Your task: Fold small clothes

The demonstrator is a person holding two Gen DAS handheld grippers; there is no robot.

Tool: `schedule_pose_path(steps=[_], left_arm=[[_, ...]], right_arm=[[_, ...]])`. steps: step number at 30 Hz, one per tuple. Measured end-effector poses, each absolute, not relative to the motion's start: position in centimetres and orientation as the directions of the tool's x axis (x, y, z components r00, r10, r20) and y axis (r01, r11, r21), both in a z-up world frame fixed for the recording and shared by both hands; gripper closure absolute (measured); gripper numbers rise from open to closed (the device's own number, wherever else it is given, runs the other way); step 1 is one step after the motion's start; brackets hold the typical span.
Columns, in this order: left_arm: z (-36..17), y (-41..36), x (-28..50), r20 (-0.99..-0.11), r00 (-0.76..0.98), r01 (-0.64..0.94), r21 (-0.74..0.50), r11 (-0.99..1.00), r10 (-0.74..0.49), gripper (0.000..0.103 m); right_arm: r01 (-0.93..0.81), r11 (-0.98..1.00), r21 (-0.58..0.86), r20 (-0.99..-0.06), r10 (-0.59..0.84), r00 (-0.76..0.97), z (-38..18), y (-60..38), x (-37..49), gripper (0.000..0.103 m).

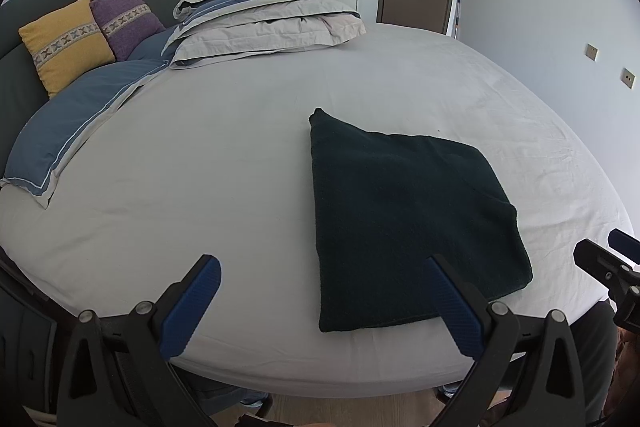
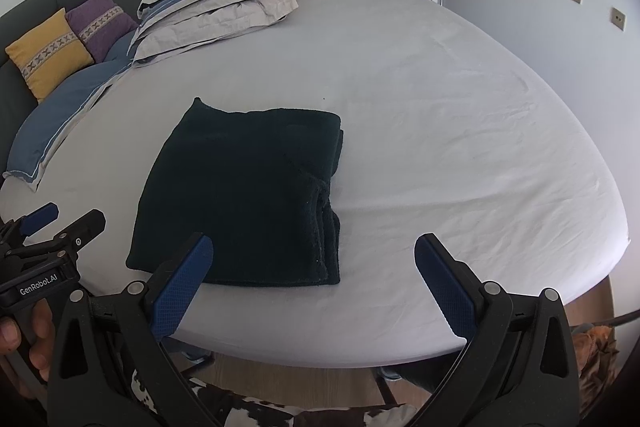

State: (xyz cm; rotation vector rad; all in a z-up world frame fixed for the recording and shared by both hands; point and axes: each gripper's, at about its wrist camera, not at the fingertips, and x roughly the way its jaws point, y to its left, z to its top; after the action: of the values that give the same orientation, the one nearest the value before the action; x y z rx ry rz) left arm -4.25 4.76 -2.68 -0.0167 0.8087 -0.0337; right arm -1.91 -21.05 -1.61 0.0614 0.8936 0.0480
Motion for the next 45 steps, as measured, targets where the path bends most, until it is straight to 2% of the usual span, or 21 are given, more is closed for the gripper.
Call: schedule_pose_path(steps=[45], left_arm=[[-3.3,4.2,-4.2,-0.727,0.685,0.030,-0.027,0.999,-0.040,0.000]], right_arm=[[-0.022,0.997,0.079,-0.789,0.076,0.610,-2.4,-20.1,-2.1,0.000]])
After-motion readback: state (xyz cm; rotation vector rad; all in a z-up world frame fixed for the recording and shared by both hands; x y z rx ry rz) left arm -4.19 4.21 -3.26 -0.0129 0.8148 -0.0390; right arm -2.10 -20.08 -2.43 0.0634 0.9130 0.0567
